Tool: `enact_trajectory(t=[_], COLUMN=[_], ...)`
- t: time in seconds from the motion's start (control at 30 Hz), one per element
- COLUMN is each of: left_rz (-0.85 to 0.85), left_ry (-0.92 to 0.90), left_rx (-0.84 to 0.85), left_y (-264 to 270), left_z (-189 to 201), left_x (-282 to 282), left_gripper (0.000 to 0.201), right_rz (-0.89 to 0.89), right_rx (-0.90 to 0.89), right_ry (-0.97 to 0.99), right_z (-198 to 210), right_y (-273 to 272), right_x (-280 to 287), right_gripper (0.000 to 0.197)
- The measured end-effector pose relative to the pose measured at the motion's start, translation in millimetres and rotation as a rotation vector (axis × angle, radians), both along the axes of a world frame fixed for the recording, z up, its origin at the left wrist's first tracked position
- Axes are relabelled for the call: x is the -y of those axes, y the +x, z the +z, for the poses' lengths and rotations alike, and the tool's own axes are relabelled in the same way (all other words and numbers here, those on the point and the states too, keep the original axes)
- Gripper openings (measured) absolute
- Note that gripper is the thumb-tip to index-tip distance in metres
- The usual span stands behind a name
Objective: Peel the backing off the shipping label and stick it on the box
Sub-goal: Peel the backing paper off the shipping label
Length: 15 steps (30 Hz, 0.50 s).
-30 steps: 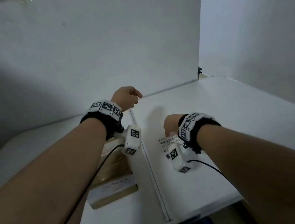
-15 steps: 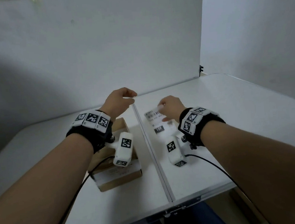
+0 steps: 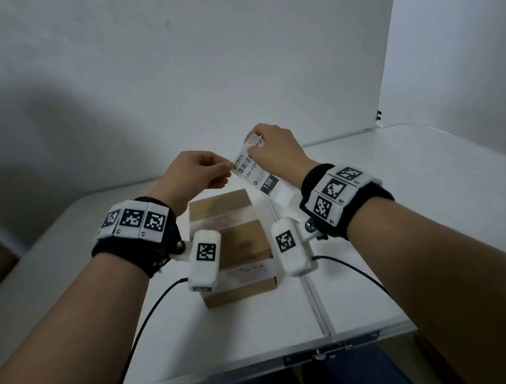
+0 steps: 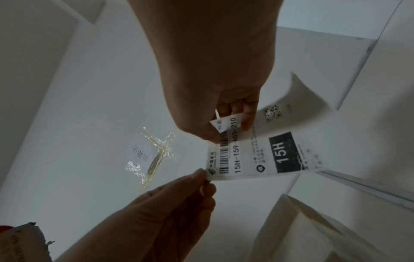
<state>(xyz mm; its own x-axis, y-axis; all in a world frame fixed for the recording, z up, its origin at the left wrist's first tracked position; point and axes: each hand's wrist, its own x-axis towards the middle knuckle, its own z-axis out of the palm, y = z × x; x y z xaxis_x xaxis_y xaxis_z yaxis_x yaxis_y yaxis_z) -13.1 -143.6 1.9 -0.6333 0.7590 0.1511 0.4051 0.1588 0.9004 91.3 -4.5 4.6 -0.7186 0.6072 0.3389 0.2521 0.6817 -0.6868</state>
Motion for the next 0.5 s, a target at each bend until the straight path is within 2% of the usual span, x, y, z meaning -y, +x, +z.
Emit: enact_trajectory(t=[0.13,0.2,0.3,0.4,0.5], left_rz=[0.013,0.012,0.041,0.05,0.024], left_ry=[0.002,0.041,0.159,0.259,0.311], left_rx=[0.037,0.126,0.318,0.454,0.513], left_y=[-1,-4,-7,-7,-3], left_z=[-4,-7,-11,-12,-12], left_x=[16,24,32,34,34], left_gripper=[0.017,0.015,0.01,0.009,0.012], right_rz=[0.03,0.035,-0.014,0.071,0.178], right_rx=[-0.005,-0.049,-0.207,-0.231,-0.186], right_ry=[-0.012,-0.011,0.02,-0.115,-0.246], right_z=[-3,-6,-4,4,6], right_y=[-7,-9,-9,-5,-5], right_x=[11,15,23,38,51], right_gripper=[0.028,0.031,0.03,0.006,0.012])
